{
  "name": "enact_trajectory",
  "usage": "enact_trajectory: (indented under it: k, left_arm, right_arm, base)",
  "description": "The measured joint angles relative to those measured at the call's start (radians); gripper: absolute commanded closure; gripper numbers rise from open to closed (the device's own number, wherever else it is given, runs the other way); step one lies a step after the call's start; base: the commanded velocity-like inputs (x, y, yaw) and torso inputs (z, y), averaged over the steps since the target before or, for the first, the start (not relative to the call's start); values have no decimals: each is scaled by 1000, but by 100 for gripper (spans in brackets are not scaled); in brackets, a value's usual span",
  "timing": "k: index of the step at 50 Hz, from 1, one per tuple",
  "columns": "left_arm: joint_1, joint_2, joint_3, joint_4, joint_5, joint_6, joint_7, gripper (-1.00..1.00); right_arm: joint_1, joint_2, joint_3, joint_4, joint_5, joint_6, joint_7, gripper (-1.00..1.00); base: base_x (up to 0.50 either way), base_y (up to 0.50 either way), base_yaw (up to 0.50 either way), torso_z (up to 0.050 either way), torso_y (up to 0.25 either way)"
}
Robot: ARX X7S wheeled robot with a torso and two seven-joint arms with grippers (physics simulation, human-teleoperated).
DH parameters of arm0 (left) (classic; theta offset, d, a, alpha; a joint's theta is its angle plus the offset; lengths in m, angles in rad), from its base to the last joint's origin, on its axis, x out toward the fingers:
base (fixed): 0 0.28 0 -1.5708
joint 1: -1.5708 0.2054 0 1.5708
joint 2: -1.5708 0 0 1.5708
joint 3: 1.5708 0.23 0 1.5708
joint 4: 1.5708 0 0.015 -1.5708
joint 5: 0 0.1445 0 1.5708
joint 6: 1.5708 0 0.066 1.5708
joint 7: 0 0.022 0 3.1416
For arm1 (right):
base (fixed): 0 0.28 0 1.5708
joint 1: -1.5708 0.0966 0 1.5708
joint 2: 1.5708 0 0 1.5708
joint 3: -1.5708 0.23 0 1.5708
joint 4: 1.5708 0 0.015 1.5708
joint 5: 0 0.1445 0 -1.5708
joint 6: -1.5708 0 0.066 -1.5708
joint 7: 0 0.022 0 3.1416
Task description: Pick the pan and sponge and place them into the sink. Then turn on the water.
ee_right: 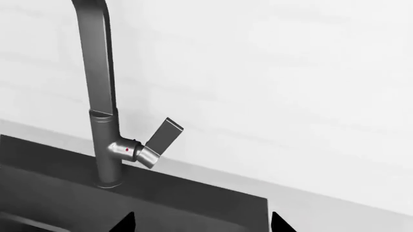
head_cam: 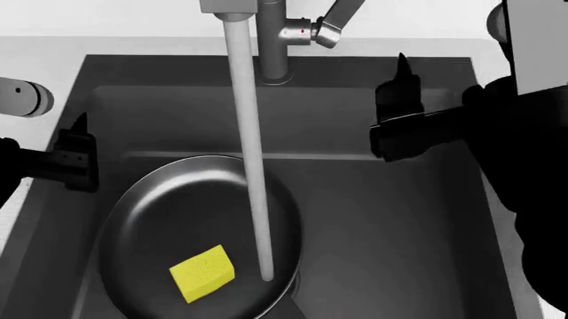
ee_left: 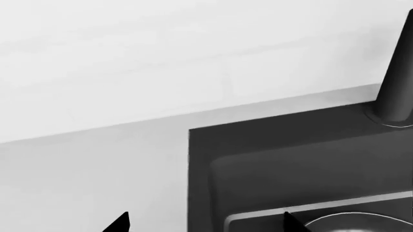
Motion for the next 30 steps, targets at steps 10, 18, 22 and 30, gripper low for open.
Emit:
enact_trajectory:
  k: [10, 18, 22, 30]
  left_arm:
    - [-15, -41, -33, 46, -83, -55, -42, -100]
    - [-42, -76, -63, 74, -147, -98, -79, -100]
    - [-55, -94, -74, 86, -175, -119, -95, -100]
    - [-77, -129, -92, 109, -235, -162, -129, -100]
  right_arm:
    - [14, 62, 107, -93, 164, 133, 85, -100]
    - [39, 135, 147, -94, 369, 171, 219, -100]
    - [55, 170, 153, -87, 458, 180, 278, -100]
    - [82, 245, 159, -70, 633, 187, 401, -100]
  base:
    - [0, 0, 0, 0, 0]
    - [0, 0, 0, 0, 0]
    - [0, 0, 0, 0, 0]
    - [0, 0, 0, 0, 0]
